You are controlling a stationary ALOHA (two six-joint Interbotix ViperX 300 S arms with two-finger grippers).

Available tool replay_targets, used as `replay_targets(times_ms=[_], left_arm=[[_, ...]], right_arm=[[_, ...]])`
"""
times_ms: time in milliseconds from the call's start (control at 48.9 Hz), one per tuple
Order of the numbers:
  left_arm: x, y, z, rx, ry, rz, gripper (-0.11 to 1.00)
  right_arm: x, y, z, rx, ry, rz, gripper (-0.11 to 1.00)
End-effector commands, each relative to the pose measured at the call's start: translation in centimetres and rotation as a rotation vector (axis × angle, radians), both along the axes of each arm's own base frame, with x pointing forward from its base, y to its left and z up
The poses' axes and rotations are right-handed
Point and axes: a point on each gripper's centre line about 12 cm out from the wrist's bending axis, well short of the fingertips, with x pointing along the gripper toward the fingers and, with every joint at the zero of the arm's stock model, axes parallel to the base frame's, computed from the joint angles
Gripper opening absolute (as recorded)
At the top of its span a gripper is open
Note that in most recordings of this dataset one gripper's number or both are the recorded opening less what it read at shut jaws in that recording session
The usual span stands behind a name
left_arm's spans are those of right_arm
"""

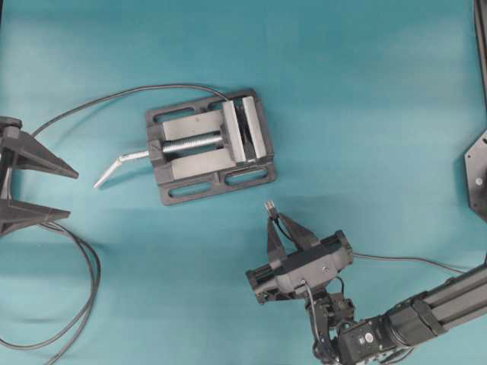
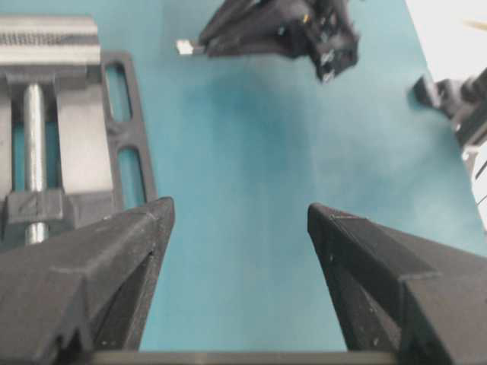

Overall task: Insert the USB cable into the fixed female connector.
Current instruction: 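Move the right gripper to align the USB plug with the blue port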

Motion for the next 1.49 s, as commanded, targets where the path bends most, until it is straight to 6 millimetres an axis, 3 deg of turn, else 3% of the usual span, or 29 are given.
replay_targets(times_ms=[0, 389, 1473], left_arm=[[0.0, -0.1, -0.2, 0.008, -0.003, -0.007, 0.86], [0.2, -0.1, 0.3, -0.005, -0.055, -0.002, 0.86], [0.0, -0.4, -0.2, -0.022, -0.035, -0.014, 0.86]], right_arm=[[0.4, 0.1, 1.2, 0.027, -0.028, -0.03, 0.21], [0.7, 0.2, 1.1, 0.046, -0.021, -0.063, 0.21], [3.8, -3.0, 2.9, 0.065, -0.025, -0.143, 0.21]])
